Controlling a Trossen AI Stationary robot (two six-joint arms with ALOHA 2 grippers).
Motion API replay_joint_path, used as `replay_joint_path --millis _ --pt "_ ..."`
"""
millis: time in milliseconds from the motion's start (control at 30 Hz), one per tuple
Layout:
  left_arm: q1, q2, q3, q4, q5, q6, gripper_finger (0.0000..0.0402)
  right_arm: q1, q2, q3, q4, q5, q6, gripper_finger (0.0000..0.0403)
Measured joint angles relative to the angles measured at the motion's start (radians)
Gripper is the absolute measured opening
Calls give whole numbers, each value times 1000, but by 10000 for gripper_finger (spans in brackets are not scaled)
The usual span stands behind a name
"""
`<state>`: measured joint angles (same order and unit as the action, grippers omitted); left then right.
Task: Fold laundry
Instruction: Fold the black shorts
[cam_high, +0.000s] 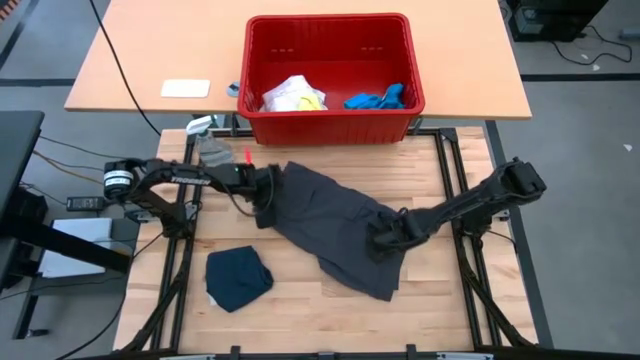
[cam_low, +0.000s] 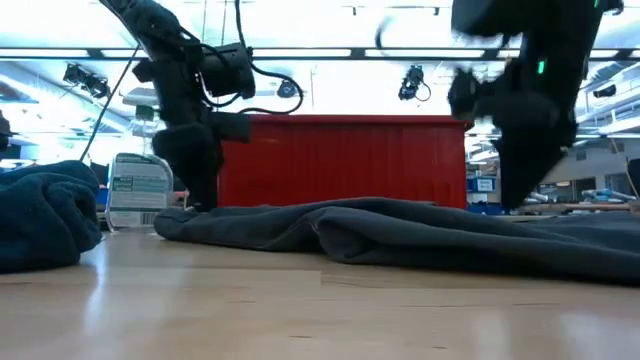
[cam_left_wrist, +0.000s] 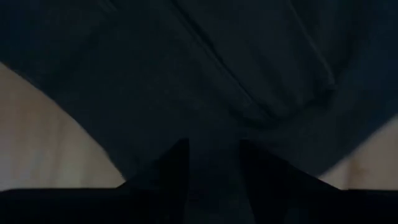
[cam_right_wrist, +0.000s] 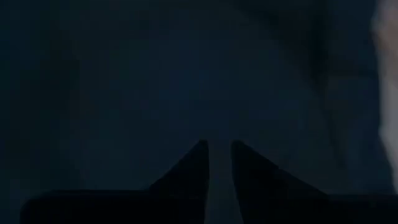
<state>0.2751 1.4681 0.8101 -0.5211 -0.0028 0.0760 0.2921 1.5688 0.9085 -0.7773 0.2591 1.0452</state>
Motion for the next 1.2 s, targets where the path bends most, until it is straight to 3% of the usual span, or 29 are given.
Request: replay_joint_path --millis 233,367,467,533,700,900,1067,1200 --pt "108 0 18 81 89 9 144 -23 -4 -157 208 -106 200 75" --pt "147 0 76 64 213 -113 144 39 -5 -181 389 -266 379 64" --pt "166 -4 118 50 313 -171 144 76 3 -189 594 -426 427 55" --pt "166 -8 146 22 343 -181 144 89 -2 -167 666 -468 453 50" --pt "155 -49 164 -24 360 -178 144 70 -21 -87 634 -404 428 42" --pt "167 -84 164 -6 378 -209 147 -54 -35 -44 626 -265 318 40" --pt "165 -81 151 -7 386 -231 157 -177 -34 -43 592 -252 177 40" --pt "163 -100 64 20 409 -307 165 -261 -33 -42 564 -252 -2 38"
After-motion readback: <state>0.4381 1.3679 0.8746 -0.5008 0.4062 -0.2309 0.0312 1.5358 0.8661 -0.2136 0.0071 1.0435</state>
